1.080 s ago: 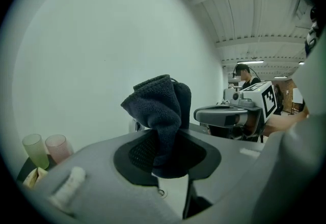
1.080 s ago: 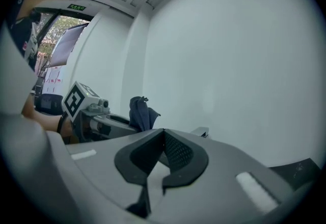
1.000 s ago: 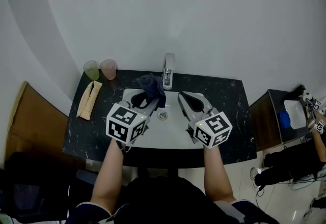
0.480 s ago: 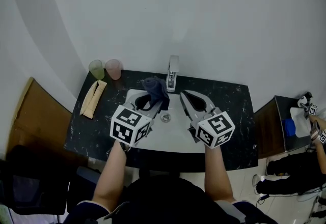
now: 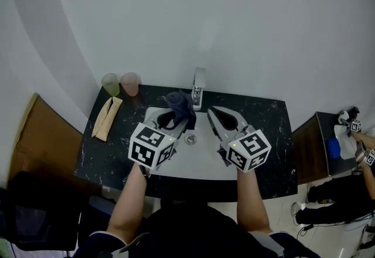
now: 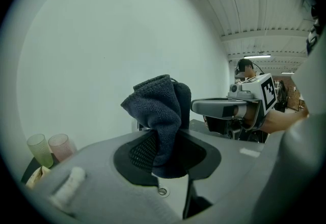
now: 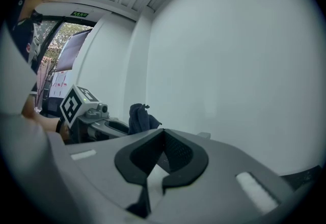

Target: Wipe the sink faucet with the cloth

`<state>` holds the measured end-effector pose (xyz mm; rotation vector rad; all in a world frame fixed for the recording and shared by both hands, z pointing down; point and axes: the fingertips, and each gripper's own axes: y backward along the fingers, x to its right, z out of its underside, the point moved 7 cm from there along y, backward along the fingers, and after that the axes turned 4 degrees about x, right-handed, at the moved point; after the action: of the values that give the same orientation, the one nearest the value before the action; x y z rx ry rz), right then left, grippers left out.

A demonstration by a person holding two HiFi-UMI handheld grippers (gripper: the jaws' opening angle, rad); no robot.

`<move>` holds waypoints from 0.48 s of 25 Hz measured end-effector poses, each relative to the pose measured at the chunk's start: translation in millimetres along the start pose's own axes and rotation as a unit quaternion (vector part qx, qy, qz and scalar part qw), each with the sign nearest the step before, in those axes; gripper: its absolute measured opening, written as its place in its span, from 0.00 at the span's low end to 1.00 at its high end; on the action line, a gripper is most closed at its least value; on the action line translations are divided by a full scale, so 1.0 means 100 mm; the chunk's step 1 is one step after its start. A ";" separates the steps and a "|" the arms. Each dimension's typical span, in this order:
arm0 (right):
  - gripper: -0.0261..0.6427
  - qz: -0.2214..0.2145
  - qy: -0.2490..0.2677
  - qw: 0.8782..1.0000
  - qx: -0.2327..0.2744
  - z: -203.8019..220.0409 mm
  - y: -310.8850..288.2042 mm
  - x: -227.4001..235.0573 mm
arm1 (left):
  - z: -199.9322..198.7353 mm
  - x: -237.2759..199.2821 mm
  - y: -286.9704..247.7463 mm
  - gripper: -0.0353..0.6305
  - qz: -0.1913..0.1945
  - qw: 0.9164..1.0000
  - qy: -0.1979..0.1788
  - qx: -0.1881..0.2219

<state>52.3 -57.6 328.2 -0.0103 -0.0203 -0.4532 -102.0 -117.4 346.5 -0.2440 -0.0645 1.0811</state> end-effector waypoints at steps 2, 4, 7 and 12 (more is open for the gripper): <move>0.05 -0.001 0.000 1.000 -0.001 0.00 0.00 0.01 | -0.01 0.00 -0.01 0.20 0.002 1.000 0.000 -0.001; 0.05 -0.001 -0.001 1.000 -0.001 0.00 0.00 0.02 | -0.02 -0.01 -0.02 0.20 0.003 1.000 0.000 -0.002; 0.05 0.003 -0.005 1.000 0.004 -0.01 -0.01 0.05 | -0.02 -0.01 -0.04 0.20 0.003 1.000 0.000 -0.004; 0.05 0.005 -0.002 1.000 0.007 -0.05 -0.03 0.06 | -0.03 -0.03 -0.05 0.20 0.004 1.000 0.005 -0.002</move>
<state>56.8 -63.5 323.7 0.0019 -0.0268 -0.4423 -98.8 -123.0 344.8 -0.2523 -0.0569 1.0886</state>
